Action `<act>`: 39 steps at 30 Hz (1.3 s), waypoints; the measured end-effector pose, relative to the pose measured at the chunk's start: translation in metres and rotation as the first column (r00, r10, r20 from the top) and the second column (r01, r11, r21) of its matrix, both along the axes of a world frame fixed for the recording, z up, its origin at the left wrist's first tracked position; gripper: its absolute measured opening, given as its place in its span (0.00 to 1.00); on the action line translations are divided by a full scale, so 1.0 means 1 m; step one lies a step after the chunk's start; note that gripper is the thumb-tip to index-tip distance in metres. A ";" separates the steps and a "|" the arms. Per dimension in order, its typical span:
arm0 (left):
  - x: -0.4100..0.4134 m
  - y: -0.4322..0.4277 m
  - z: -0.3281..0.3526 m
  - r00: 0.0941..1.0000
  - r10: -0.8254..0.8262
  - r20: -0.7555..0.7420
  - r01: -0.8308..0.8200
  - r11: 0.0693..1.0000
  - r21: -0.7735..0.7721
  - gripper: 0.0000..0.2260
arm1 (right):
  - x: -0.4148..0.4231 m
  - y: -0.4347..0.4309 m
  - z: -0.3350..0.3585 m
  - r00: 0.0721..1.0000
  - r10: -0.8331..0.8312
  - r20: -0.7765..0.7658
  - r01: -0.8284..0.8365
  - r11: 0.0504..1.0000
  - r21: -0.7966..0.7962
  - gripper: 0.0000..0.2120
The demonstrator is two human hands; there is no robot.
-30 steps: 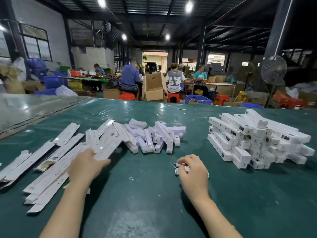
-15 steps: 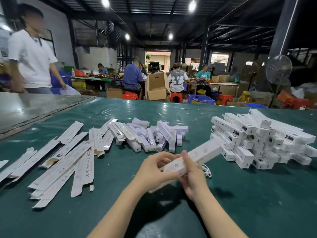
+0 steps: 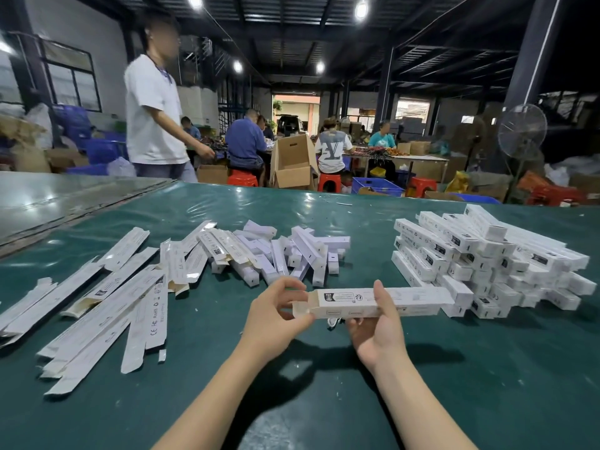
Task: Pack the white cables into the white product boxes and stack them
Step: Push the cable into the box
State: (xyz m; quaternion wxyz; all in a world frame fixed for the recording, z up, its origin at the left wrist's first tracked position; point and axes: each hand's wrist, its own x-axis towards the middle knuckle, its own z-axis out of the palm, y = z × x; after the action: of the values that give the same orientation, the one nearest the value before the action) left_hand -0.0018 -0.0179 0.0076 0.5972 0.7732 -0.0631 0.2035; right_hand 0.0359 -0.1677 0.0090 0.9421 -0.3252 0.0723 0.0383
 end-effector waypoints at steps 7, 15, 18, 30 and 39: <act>0.000 0.003 0.001 0.998 0.041 0.041 -0.042 0.999 0.013 0.12 | -0.004 0.002 0.001 0.978 0.201 0.062 -0.201 0.980 -0.003 0.16; 0.001 0.008 0.002 0.998 0.009 0.066 -0.022 0.981 0.193 0.17 | -0.005 -0.001 0.001 0.954 0.295 0.056 -0.290 0.952 -0.094 0.16; -0.001 0.008 0.005 0.998 0.014 0.063 -0.026 0.979 0.200 0.19 | -0.004 -0.003 0.001 0.950 0.311 0.029 -0.309 0.949 -0.058 0.16; 0.005 0.001 0.009 0.980 -0.073 -0.184 0.029 0.973 -0.229 0.15 | -0.003 -0.001 0.001 0.914 0.401 0.063 -0.397 0.916 -0.065 0.13; 0.000 -0.001 0.011 0.995 0.077 -0.060 -0.084 0.990 -0.117 0.13 | -0.006 0.005 0.000 0.912 0.403 0.073 -0.401 0.915 -0.048 0.10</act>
State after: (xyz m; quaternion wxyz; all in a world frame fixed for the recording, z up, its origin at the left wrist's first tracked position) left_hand -0.0020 -0.0186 0.0183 0.6352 0.7433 -0.0029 0.2096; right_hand 0.0299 -0.1631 0.0089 0.9110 -0.3492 -0.0341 0.2166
